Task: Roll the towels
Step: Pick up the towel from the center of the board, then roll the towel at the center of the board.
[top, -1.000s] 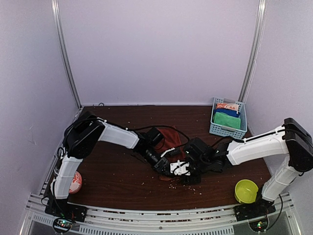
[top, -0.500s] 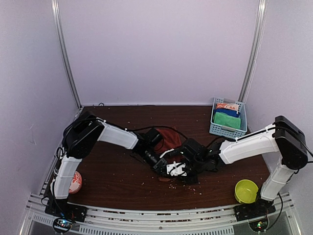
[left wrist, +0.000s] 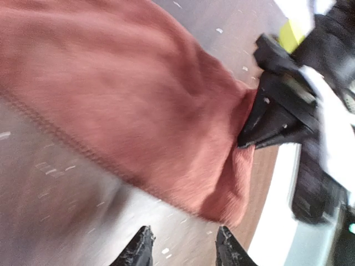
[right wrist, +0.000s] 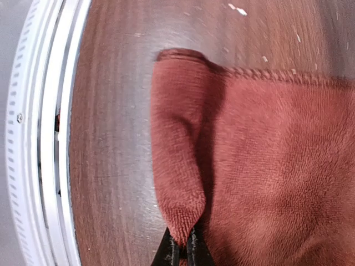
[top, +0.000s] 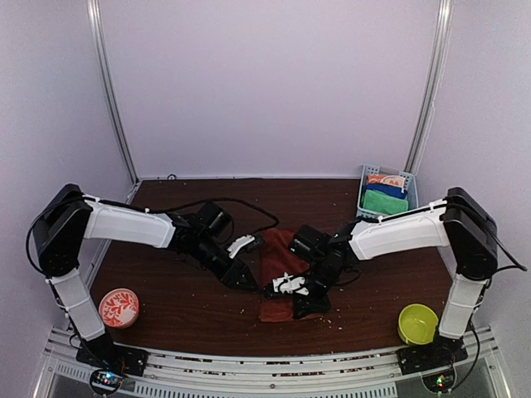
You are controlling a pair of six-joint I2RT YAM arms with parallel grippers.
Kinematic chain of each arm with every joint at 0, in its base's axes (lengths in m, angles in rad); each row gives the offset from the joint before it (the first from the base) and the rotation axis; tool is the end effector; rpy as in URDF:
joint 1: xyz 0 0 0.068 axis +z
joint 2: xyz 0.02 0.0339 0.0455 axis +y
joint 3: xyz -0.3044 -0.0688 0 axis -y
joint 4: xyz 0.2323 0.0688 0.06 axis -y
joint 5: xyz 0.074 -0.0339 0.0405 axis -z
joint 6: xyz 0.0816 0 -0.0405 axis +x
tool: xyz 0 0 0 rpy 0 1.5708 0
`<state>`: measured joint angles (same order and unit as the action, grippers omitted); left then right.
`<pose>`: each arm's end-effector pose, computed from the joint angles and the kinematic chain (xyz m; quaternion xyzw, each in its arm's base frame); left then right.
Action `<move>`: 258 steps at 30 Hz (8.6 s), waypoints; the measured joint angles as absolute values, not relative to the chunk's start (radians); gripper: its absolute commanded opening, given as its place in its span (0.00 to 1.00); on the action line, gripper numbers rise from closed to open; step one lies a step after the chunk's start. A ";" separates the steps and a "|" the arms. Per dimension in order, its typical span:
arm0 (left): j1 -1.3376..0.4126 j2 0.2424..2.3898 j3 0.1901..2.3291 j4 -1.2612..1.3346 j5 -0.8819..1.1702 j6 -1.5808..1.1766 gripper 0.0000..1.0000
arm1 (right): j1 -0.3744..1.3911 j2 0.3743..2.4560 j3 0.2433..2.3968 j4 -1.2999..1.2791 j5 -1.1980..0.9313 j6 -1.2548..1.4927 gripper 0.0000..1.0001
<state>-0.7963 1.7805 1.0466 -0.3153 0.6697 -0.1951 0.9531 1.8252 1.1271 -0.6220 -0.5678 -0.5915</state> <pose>0.2189 -0.2962 0.1806 0.3511 0.8465 -0.3951 0.0632 0.1661 0.3096 0.1664 -0.6897 0.6578 0.2950 0.0681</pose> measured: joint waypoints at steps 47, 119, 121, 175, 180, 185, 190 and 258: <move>-1.230 1.956 1.272 -0.376 0.038 0.444 0.27 | 0.737 2.211 1.454 -1.000 -0.980 -0.463 0.00; -0.939 2.340 1.528 -0.419 1.090 -0.127 0.05 | 1.093 1.556 0.772 -0.305 -0.115 -0.675 0.36; -0.939 2.340 1.529 -0.422 1.088 -0.127 0.05 | 1.093 1.564 0.772 -0.293 -0.103 -0.678 0.36; -1.126 1.399 0.938 -0.189 0.064 0.097 0.49 | 0.786 2.270 1.485 -1.114 -1.062 -0.646 0.00; -1.198 1.671 1.127 -0.257 0.095 0.200 0.41 | 0.778 2.299 1.509 -1.155 -1.088 -0.649 0.00; -1.206 1.865 1.208 -0.349 0.131 0.259 0.48 | 0.778 2.302 1.514 -1.163 -1.088 -0.652 0.00; -1.221 1.927 1.212 -0.394 0.144 0.282 0.44 | 0.778 2.302 1.514 -1.163 -1.089 -0.653 0.00; -0.982 2.208 1.380 -0.408 0.961 0.046 0.00 | 0.444 1.806 1.595 -0.911 -0.636 -0.412 0.26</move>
<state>-0.9821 2.2082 1.3800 -0.4076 0.9607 0.0463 0.4442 1.8061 1.5948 -0.9108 -0.6357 -0.4118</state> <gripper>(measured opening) 0.054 0.259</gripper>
